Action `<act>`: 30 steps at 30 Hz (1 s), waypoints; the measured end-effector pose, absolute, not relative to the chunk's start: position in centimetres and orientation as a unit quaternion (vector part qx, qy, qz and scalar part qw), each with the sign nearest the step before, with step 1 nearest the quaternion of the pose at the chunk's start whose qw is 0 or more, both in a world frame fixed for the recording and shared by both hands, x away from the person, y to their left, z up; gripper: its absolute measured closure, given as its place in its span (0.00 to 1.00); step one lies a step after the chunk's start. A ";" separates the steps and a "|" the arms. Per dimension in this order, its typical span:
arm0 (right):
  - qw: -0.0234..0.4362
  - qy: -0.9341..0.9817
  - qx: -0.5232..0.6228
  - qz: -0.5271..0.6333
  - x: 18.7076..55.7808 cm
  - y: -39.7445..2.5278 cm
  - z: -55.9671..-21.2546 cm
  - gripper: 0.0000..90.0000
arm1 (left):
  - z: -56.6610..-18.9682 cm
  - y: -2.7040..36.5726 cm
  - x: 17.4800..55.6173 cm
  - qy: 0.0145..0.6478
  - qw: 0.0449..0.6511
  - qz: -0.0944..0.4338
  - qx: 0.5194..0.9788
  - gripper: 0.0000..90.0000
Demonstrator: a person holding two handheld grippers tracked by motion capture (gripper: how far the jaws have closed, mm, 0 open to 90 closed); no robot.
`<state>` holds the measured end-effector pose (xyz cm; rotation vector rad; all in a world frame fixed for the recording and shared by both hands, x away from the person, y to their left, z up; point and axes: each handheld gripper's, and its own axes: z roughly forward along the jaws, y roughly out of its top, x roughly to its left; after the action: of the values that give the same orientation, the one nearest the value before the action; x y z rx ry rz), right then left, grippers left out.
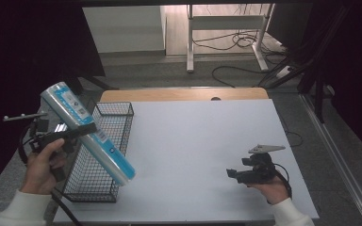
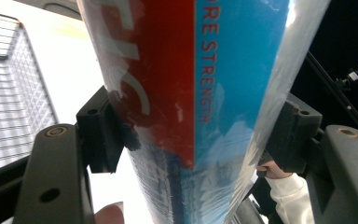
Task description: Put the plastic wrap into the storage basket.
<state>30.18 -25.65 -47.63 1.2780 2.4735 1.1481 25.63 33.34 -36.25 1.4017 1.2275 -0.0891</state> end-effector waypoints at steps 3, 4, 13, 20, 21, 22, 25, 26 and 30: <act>0.065 0.819 0.425 0.379 30.2 -25.6 -47.7 0.17 | -35.7 34.8 25.2 0.536 0.586 -0.025 0.607 0.35; 0.065 0.819 0.426 0.378 30.2 -25.6 -47.7 0.17 | -35.6 35.1 25.1 0.538 0.583 -0.021 0.609 0.35; 0.067 0.820 0.429 0.374 30.3 -25.6 -47.9 0.17 | -35.5 37.4 25.5 0.563 0.540 0.000 0.626 0.35; 0.067 0.820 0.430 0.372 30.4 -25.8 -47.9 0.17 | -36.6 37.9 26.6 0.579 0.506 0.007 0.639 0.35; 0.067 0.818 0.432 0.373 30.4 -25.9 -47.9 0.17 | -36.8 37.9 26.8 0.582 0.499 0.009 0.642 0.36; 0.068 0.817 0.433 0.374 30.5 -26.0 -47.9 0.18 | -37.0 37.9 27.0 0.584 0.493 0.011 0.645 0.36; 0.069 0.815 0.437 0.375 30.5 -26.1 -47.9 0.18 | -37.7 37.8 27.5 0.589 0.481 0.008 0.650 0.36; 0.069 0.815 0.437 0.374 30.5 -26.1 -47.9 0.18 | -38.0 37.7 27.8 0.591 0.475 0.008 0.652 0.36; 0.070 0.814 0.436 0.377 30.5 -26.3 -47.6 0.18 | -38.8 37.2 28.7 0.597 0.454 0.009 0.661 0.36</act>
<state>30.53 -26.25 -47.63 1.3126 2.4502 1.1335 28.72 37.22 -38.82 1.6306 1.4738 0.0219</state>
